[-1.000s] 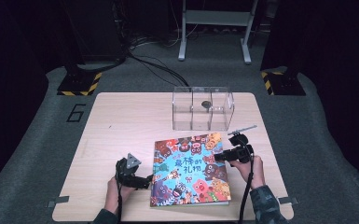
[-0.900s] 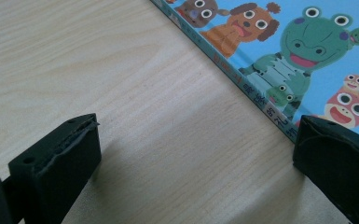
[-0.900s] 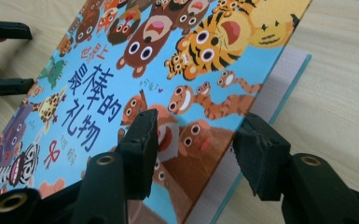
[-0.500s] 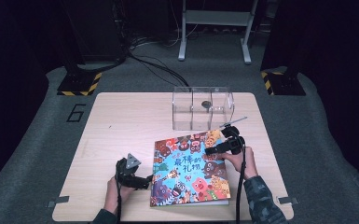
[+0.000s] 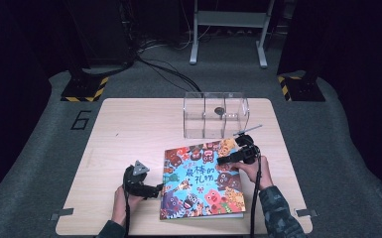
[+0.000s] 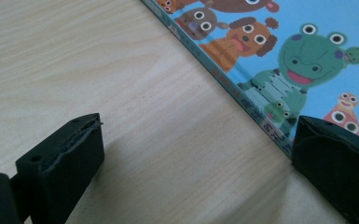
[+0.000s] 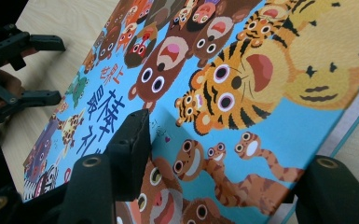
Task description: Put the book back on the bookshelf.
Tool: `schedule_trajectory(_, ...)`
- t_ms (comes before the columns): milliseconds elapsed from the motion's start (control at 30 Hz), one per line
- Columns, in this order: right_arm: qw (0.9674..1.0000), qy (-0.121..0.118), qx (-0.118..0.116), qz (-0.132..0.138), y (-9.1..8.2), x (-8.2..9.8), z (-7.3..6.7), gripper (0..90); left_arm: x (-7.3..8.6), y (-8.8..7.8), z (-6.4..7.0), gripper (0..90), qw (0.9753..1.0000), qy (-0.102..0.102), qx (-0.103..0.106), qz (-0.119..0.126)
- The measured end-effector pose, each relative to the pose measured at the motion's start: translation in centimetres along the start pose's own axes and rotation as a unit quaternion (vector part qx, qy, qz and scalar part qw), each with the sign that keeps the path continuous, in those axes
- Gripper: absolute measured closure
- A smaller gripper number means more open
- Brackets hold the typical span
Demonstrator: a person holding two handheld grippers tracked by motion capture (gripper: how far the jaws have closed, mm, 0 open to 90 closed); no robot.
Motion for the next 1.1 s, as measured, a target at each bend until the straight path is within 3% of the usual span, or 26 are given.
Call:
schedule_trajectory(67,1.0,-0.002,-0.003,0.0,0.0,0.0,0.1,42.4,-0.1,0.1,0.0,2.1,0.9999,-0.012,0.004,0.011)
schedule_trajectory(100,1.0,-0.002,-0.003,0.0,0.0,0.0,0.1,42.4,0.0,0.0,-0.1,2.1,0.9999,-0.006,0.008,0.004)
schedule_trajectory(167,1.0,-0.003,-0.004,0.001,0.1,0.0,0.1,42.3,-0.2,0.0,0.0,1.0,0.9995,-0.02,0.016,0.02)
schedule_trajectory(333,1.0,0.002,-0.008,-0.001,0.2,0.1,0.2,42.3,-0.3,0.4,0.5,0.2,0.9997,0.0,0.024,0.007)
schedule_trajectory(433,1.0,-0.003,-0.01,0.0,0.2,0.1,0.2,42.4,-0.3,0.4,0.5,0.3,0.9997,0.0,0.024,0.007)
schedule_trajectory(567,0.9997,-0.018,-0.014,-0.002,0.2,-0.2,0.2,41.5,-0.3,0.5,0.6,0.4,0.9996,-0.002,0.024,0.014)
schedule_trajectory(700,0.9995,-0.029,-0.01,-0.003,0.3,-0.7,0.2,40.1,-0.3,0.4,0.4,0.5,0.9995,0.013,0.027,0.006)
schedule_trajectory(1100,0.9977,-0.063,-0.015,-0.018,0.7,-1.9,0.7,36.2,-0.3,0.4,0.4,1.1,0.9992,0.016,0.035,0.007)
Point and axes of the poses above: each handheld gripper's, and its own axes: y roughly forward along the jaws, x roughly out of its underside, z roughly to its right, the point moved 6 cm from there along y, roughly forward along the jaws, and after that the axes turned 5 degrees about x, right-handed, at the moved point
